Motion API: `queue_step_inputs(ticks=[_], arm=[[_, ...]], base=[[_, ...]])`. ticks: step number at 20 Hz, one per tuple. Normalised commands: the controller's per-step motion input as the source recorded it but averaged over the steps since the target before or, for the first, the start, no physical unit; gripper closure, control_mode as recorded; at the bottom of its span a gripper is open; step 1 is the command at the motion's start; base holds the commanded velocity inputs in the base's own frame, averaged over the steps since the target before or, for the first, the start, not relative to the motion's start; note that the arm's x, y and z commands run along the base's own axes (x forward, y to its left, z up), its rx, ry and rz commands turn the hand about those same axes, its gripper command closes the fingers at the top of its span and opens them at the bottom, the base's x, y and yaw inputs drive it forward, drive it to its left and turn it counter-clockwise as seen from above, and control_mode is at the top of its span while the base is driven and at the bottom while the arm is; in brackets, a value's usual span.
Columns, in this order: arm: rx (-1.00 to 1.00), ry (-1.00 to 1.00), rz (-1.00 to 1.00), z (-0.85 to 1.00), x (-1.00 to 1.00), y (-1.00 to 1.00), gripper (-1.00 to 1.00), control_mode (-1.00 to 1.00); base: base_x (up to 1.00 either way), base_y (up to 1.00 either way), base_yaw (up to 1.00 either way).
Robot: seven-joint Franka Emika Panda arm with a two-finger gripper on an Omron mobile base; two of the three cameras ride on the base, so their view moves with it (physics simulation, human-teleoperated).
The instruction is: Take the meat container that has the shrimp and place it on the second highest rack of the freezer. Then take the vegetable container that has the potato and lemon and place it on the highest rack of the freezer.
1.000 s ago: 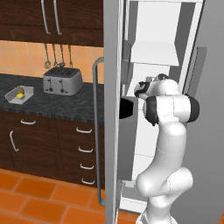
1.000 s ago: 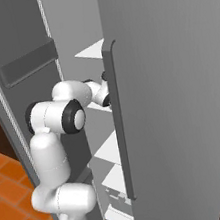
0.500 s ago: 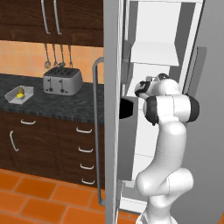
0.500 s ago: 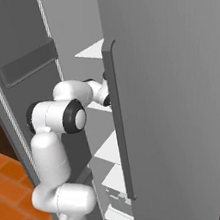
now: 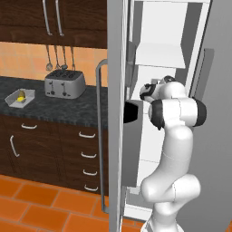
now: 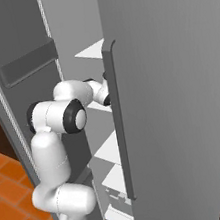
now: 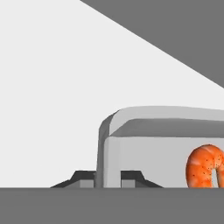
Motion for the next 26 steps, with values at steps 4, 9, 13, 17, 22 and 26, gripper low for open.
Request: queue_step_inputs(ticks=[4, 9, 13, 17, 22, 26], arm=[[0.0, 0.0, 0.0, 0.0, 0.0, 0.0, -1.0, -1.0], [0.0, 0.0, 0.0, 0.0, 0.0, 0.0, -1.0, -1.0], [0.0, -0.24, 0.0, 0.07, -0.34, 0.0, -1.0, -1.0], [0.0, -0.27, 0.0, 0.26, -0.53, 0.0, -1.0, -1.0], [-0.03, -0.12, 0.0, 0.33, -0.71, 0.0, -1.0, -1.0], [-0.07, -0.02, 0.0, 0.6, -0.68, 0.13, -1.0, -1.0]], base=[[0.0, 0.0, 0.0], [0.0, 0.0, 0.0], [0.0, 0.0, 0.0], [0.0, 0.0, 0.0], [0.0, 0.0, 0.0], [0.0, 0.0, 0.0]])
